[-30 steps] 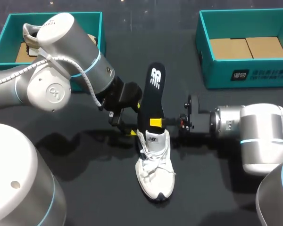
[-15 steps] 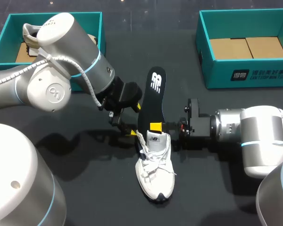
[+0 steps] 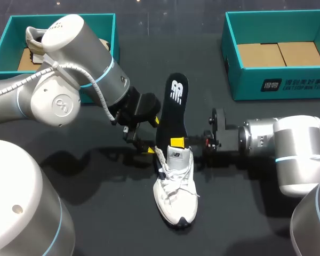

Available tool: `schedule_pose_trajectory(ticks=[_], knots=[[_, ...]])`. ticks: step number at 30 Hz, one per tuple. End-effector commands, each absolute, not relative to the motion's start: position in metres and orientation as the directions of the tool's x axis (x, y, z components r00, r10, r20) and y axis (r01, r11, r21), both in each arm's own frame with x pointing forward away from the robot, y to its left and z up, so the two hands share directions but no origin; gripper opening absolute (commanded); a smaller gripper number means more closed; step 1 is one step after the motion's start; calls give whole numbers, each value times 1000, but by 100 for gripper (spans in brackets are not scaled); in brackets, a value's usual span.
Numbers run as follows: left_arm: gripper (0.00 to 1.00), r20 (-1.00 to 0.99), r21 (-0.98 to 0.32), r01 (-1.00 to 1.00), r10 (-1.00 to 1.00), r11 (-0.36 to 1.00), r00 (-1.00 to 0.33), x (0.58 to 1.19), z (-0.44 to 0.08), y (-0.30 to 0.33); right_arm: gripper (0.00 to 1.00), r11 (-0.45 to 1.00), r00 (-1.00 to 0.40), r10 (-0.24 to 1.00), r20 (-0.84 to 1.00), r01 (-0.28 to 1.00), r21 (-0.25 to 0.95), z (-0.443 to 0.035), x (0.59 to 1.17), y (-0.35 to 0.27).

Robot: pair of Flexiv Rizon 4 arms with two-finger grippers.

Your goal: Take the shoe out of the shoebox, open the shoe tongue, remove and reinsert the insole, then place the shoe into the shoebox

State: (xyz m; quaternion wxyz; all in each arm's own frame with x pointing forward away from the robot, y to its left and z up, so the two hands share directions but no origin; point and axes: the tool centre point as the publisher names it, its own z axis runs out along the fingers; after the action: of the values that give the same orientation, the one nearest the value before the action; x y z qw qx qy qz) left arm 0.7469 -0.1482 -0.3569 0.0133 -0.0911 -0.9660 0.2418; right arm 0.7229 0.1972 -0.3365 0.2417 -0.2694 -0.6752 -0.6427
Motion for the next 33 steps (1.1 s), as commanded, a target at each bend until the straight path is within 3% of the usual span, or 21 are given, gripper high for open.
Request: schedule_pose_trajectory(ticks=[1,33], knots=[[100,-18,-468,170,183,867,-983,747,-357,-149,22,43,-742,42,669,671,741,-337,727,195],[100,-18,-468,170,183,867,-983,747,-357,-149,21,104,-793,9,609,607,788,-318,737,201]])
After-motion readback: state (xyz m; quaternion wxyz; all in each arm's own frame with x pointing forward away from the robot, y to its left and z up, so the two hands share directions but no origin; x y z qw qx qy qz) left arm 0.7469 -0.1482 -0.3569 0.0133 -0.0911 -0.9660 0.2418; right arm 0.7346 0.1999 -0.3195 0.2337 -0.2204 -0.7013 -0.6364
